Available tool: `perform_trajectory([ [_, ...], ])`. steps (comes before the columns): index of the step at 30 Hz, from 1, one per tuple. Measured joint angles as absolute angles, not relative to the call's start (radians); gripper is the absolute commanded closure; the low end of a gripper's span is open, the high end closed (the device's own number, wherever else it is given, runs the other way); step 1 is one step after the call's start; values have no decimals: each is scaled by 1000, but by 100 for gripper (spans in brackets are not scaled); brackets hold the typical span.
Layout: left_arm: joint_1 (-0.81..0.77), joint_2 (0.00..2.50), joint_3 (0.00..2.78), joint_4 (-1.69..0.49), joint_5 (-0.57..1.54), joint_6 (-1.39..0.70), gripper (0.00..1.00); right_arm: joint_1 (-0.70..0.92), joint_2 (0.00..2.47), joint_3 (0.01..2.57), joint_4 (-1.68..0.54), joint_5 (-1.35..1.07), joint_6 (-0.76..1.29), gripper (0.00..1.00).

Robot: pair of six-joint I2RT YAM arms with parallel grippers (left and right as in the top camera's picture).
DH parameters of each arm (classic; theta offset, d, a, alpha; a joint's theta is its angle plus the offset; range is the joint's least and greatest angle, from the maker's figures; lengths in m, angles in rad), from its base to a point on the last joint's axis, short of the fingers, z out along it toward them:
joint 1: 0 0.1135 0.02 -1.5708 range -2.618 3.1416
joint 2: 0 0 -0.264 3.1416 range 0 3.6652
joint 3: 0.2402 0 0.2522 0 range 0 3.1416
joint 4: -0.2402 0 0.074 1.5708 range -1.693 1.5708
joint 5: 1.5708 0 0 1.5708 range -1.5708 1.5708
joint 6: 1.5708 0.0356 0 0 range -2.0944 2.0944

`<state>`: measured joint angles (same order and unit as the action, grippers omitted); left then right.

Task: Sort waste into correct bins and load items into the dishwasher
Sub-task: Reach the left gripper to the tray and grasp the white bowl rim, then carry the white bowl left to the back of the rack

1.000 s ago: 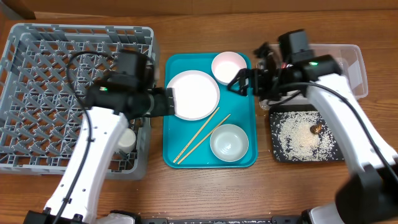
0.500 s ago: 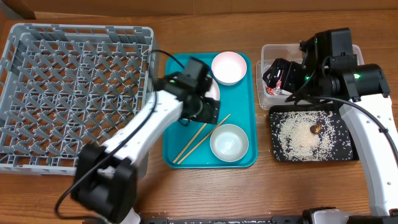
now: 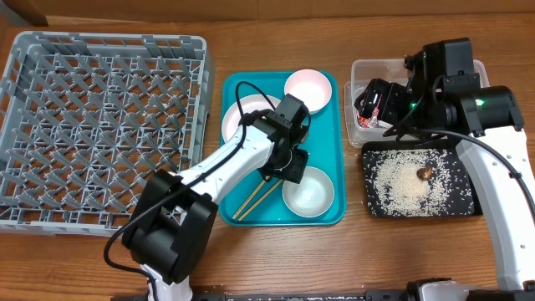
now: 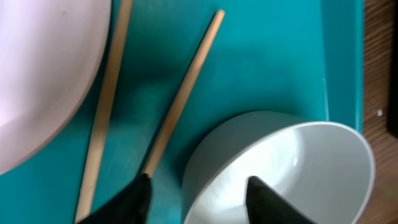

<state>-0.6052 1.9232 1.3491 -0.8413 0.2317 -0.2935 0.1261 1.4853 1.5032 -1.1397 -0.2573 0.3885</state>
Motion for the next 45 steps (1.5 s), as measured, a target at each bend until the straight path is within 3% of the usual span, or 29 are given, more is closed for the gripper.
perform_trajectory([
  [9, -610, 1977, 1349, -849, 220, -291, 96, 126, 1485, 1503, -1140, -254, 389, 0],
  [17, -610, 1981, 1410, -950, 220, -292, 96, 126, 1485, 1502, -1139, -247, 389, 0],
  [29, -579, 1978, 1829, -1365, 24, -288, 96, 126, 1485, 1501, -1141, -247, 388, 0],
  [45, -145, 1675, 1873, -1397, -168, -289, 96, 126, 1485, 1500, -1140, -246, 389, 0],
])
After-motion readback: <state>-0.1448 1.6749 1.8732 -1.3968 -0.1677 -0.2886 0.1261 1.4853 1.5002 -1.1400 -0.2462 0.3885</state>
